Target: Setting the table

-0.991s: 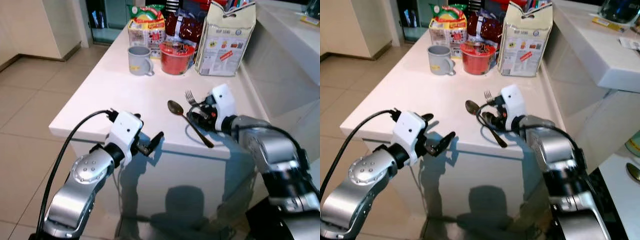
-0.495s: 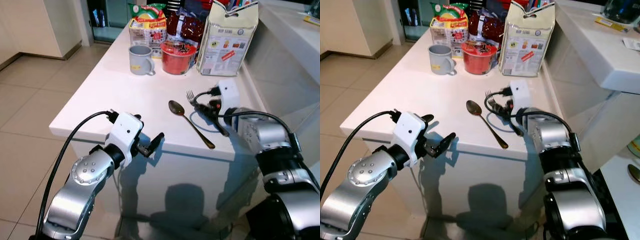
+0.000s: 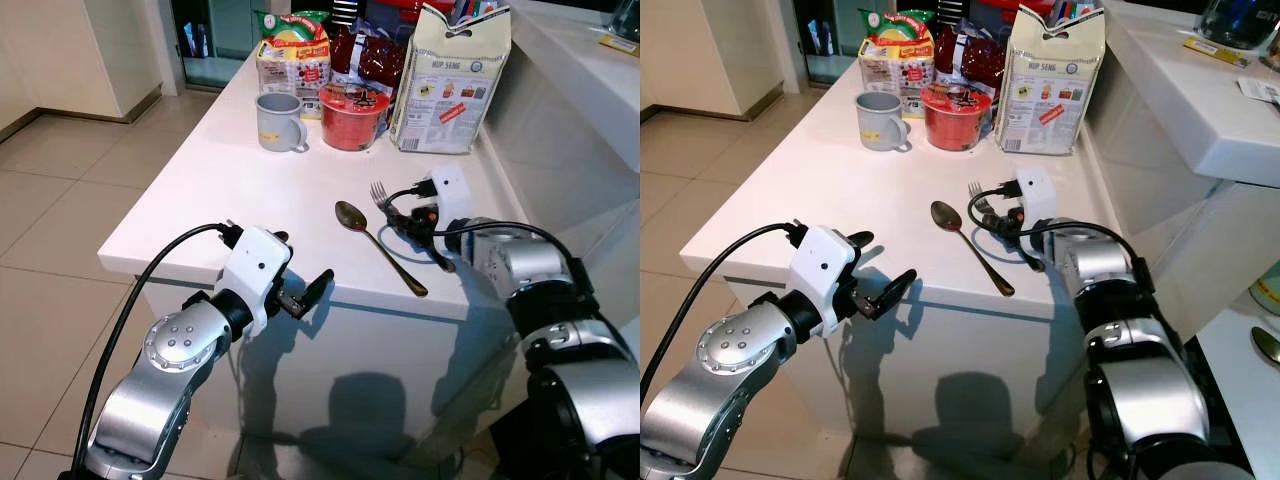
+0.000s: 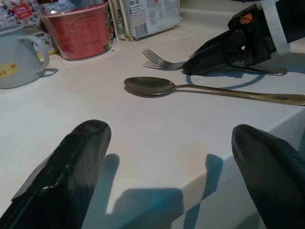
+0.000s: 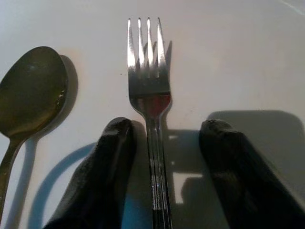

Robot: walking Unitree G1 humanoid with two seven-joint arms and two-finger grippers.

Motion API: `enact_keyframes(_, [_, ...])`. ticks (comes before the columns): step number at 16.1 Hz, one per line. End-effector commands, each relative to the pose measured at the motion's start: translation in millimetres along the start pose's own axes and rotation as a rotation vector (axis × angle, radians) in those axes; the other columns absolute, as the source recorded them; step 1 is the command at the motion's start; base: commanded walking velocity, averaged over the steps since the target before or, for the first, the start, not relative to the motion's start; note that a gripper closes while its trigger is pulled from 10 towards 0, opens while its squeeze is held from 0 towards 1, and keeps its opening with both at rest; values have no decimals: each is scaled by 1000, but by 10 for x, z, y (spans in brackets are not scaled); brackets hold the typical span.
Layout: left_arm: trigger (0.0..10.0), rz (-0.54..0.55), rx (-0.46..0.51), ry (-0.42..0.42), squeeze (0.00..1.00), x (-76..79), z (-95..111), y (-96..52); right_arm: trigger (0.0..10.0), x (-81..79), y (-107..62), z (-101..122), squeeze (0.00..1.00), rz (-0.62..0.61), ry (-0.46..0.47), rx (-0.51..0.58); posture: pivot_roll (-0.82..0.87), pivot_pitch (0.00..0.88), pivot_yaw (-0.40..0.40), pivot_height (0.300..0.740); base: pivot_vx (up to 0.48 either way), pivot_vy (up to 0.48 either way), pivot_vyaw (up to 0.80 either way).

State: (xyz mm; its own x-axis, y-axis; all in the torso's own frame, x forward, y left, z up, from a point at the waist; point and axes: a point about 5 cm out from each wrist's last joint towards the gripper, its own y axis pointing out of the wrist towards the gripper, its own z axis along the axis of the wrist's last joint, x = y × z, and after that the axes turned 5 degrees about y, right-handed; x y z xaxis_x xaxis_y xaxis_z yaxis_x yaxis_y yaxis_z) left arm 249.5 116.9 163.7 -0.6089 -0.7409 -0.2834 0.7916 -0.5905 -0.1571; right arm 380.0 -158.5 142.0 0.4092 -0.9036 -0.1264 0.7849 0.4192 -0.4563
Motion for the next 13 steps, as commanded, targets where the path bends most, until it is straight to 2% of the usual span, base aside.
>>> enact_keyframes(1, [10000,-23,10,2,0,27,38,-13,0,33,13,-198,0,2,31,-94,25,0,-69,740,0,0,0])
enact_keyframes(8, [10000,-37,13,15,0,3,40,16,0,46,25,-200,0,12,69,-114,19,0,-57,740,0,0,0])
enact_keyframes(13, [10000,-40,26,22,0,-31,61,63,0,43,30,-136,0,20,97,-82,13,0,-48,740,0,0,0])
